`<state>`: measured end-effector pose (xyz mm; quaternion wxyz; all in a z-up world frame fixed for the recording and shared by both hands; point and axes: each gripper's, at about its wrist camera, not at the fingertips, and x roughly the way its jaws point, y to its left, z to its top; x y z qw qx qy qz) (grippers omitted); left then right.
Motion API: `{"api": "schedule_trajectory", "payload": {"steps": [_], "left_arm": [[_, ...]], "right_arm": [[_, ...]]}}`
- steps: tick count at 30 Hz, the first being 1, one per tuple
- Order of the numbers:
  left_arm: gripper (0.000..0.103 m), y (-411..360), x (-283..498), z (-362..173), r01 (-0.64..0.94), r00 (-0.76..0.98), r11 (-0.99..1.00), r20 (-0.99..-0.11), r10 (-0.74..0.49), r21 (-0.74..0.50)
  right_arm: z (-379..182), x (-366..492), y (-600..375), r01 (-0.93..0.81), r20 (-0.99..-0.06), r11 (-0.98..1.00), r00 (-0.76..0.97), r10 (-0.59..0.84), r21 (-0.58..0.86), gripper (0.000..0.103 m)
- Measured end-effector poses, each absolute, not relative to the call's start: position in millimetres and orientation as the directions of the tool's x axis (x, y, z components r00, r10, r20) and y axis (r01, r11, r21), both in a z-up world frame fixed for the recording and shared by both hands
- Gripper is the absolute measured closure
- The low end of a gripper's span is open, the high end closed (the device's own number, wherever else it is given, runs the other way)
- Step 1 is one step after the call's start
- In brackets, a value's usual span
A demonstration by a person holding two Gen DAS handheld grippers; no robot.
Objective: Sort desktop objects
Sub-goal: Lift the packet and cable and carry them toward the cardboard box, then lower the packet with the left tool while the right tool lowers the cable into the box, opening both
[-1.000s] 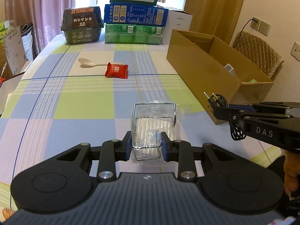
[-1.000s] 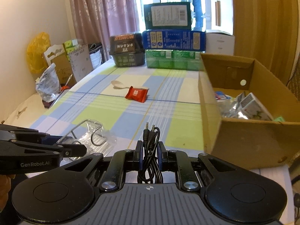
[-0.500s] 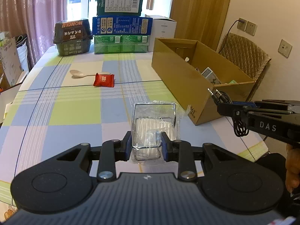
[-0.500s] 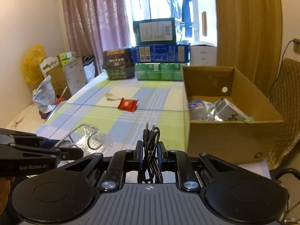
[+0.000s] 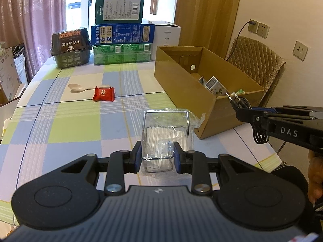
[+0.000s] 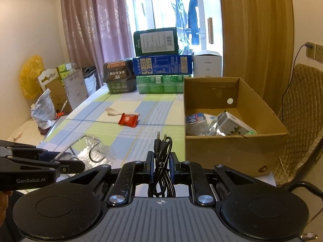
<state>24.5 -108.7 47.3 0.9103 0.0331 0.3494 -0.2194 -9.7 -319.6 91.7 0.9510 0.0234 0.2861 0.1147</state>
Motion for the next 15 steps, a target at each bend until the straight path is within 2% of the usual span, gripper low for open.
{"api": "schedule_trajectory", "payload": {"steps": [15], "left_arm": [[0.077, -137.6, 38.8, 61.9, 0.463, 0.651, 0.879, -0.629, -0.426, -0.116]], "right_arm": [[106.9, -3.3, -353.2, -0.151, -0.52, 0.983, 0.834, 0.185, 0.108, 0.092]]}}
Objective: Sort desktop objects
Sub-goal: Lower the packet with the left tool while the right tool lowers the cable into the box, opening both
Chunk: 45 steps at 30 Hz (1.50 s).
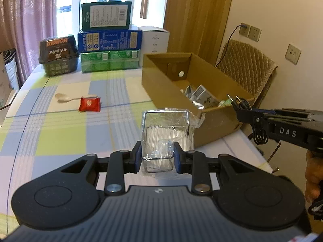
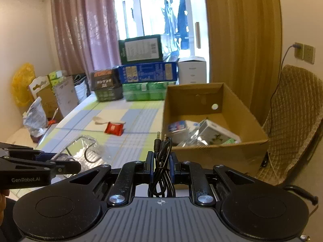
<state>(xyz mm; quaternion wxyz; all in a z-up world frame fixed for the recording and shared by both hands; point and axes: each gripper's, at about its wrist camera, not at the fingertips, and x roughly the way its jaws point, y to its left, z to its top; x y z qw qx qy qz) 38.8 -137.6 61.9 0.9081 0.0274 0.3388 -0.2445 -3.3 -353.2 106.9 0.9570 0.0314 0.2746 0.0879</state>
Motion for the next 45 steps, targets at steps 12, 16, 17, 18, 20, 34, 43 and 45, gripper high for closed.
{"api": "schedule_trajectory", "payload": {"steps": [12, 16, 17, 18, 20, 34, 43, 45], "left_arm": [[0.077, -185.8, 76.7, 87.2, 0.517, 0.648, 0.845, -0.584, -0.49, -0.136], [0.077, -201.7, 87.6, 93.6, 0.537, 0.639, 0.832, -0.579, -0.507, -0.136], [0.077, -205.4, 90.4, 94.4, 0.542, 0.636, 0.83, -0.579, -0.51, -0.135], [0.077, -209.1, 93.1, 94.9, 0.545, 0.634, 0.827, -0.58, -0.512, -0.135], [0.077, -216.0, 97.2, 95.1, 0.551, 0.629, 0.824, -0.582, -0.515, -0.133], [0.077, -256.5, 128.7, 83.8, 0.578, 0.594, 0.805, -0.609, -0.526, -0.132], [0.077, -271.9, 149.0, 72.8, 0.587, 0.577, 0.797, -0.617, -0.536, -0.143], [0.077, -273.9, 154.3, 69.6, 0.587, 0.573, 0.796, -0.619, -0.537, -0.147]], "right_arm": [[134.3, 30.2, -399.4, -0.095, -0.506, 0.991, 0.853, 0.129, 0.093, 0.092], [138.9, 40.6, -410.2, -0.084, -0.508, 0.992, 0.853, 0.118, 0.09, 0.091], [139.8, 43.4, -412.7, -0.08, -0.508, 0.993, 0.854, 0.114, 0.087, 0.092], [140.6, 46.7, -415.1, -0.077, -0.507, 0.993, 0.855, 0.11, 0.086, 0.091], [141.9, 51.5, -420.0, -0.074, -0.506, 0.993, 0.856, 0.108, 0.088, 0.091], [141.0, 83.9, -442.1, -0.067, -0.514, 0.994, 0.851, 0.105, 0.092, 0.091], [131.5, 103.0, -449.6, -0.059, -0.531, 0.995, 0.842, 0.096, 0.086, 0.091], [128.9, 107.2, -450.1, -0.058, -0.534, 0.995, 0.84, 0.095, 0.086, 0.091]]}}
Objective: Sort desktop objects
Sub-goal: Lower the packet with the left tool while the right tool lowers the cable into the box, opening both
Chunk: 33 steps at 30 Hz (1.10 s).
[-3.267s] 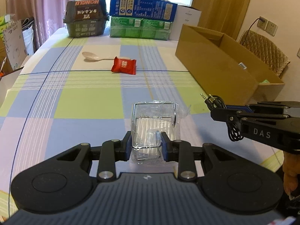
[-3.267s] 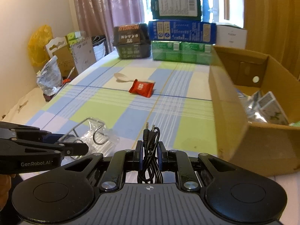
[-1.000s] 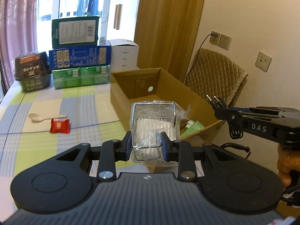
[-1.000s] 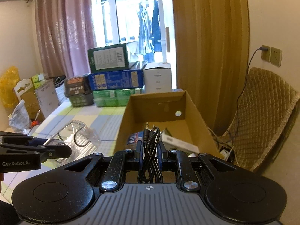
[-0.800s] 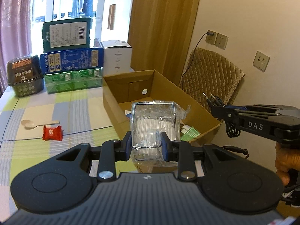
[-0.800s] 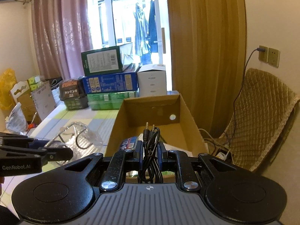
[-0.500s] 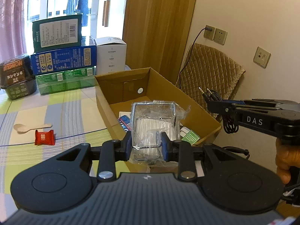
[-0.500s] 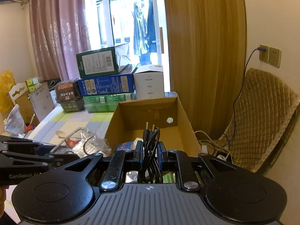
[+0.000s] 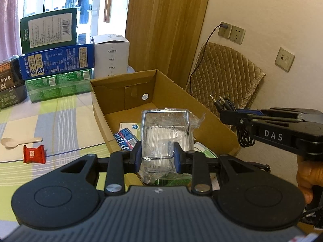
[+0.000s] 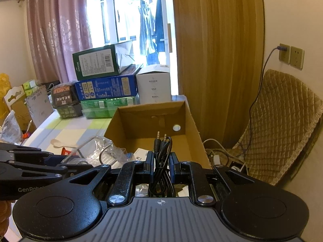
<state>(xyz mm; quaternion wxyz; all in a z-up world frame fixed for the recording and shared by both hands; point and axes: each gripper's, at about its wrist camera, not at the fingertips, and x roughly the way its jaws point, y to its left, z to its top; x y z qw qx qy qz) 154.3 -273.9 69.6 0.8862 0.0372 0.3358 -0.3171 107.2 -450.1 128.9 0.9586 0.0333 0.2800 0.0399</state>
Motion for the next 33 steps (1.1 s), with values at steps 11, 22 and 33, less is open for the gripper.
{"api": "schedule_trajectory", "payload": {"steps": [11, 22, 33], "left_arm": [[0.071, -282.3, 185.3, 48.4, 0.574, 0.567, 0.799, -0.618, -0.544, -0.177], [0.068, -255.4, 181.7, 53.7, 0.538, 0.604, 0.822, -0.596, -0.529, -0.185], [0.051, -222.6, 169.8, 50.2, 0.48, 0.618, 0.852, -0.61, -0.496, -0.207]], "right_arm": [[114.2, 132.6, -455.7, -0.047, -0.554, 0.995, 0.828, 0.09, 0.092, 0.091], [102.8, 137.3, -451.6, -0.055, -0.571, 0.992, 0.813, 0.111, 0.114, 0.091], [114.6, 136.6, -443.1, -0.071, -0.506, 0.986, 0.851, 0.137, 0.148, 0.044]]}}
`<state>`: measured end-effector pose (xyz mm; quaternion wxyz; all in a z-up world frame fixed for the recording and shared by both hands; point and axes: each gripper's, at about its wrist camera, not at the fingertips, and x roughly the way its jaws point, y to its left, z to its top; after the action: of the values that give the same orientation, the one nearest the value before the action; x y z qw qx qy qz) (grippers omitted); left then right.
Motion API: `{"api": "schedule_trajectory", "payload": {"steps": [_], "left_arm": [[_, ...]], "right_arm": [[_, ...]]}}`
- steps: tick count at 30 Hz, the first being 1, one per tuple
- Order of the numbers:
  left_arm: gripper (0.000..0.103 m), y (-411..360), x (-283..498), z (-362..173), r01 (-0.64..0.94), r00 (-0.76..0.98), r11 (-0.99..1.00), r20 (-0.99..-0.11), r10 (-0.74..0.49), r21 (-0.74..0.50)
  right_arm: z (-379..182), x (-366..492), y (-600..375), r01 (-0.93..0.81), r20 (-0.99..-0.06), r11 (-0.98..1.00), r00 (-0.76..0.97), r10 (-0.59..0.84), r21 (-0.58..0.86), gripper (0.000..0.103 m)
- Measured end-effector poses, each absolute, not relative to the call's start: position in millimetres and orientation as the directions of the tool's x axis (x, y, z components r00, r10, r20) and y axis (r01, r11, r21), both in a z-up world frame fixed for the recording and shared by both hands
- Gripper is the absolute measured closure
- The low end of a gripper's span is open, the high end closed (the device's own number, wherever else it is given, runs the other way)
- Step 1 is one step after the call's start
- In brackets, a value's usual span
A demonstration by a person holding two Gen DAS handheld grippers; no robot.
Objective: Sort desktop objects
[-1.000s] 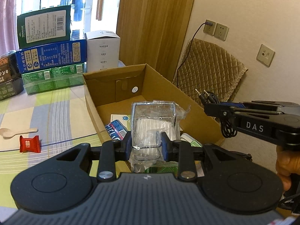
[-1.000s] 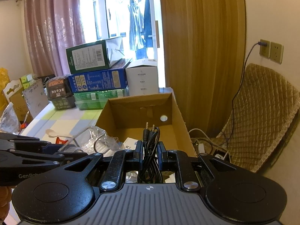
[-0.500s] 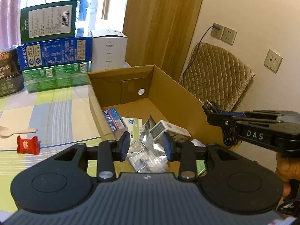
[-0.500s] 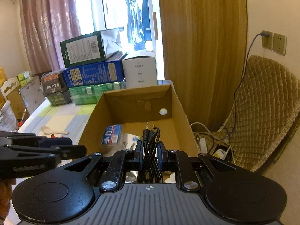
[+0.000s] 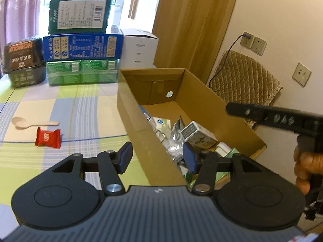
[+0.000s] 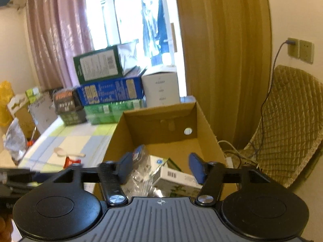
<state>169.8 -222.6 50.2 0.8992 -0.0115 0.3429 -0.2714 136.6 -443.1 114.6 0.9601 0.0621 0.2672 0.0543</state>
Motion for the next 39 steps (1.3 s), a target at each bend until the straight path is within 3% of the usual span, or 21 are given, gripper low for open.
{"api": "schedule_trajectory", "payload": {"steps": [10, 25, 33, 39], "left_arm": [[0.033, -183.6, 136.5, 45.3, 0.422, 0.639, 0.886, -0.631, -0.44, -0.191], [0.002, -86.1, 78.2, 50.0, 0.271, 0.711, 0.956, -0.645, -0.28, -0.115], [0.002, -40.9, 60.6, 48.9, 0.179, 0.74, 0.983, -0.654, -0.157, -0.034], [0.001, -18.4, 45.4, 49.9, 0.143, 0.75, 0.989, -0.649, -0.13, -0.033]], "right_arm": [[116.2, 90.4, -431.8, -0.045, -0.52, 0.982, 0.844, 0.136, 0.183, 0.04], [111.6, 24.5, -355.4, -0.148, -0.522, 0.962, 0.816, 0.249, 0.228, 0.013], [106.4, 10.8, -317.9, -0.207, -0.525, 0.954, 0.799, 0.294, 0.218, 0.003], [106.4, 4.7, -297.4, -0.239, -0.524, 0.948, 0.791, 0.316, 0.21, 0.002]]}}
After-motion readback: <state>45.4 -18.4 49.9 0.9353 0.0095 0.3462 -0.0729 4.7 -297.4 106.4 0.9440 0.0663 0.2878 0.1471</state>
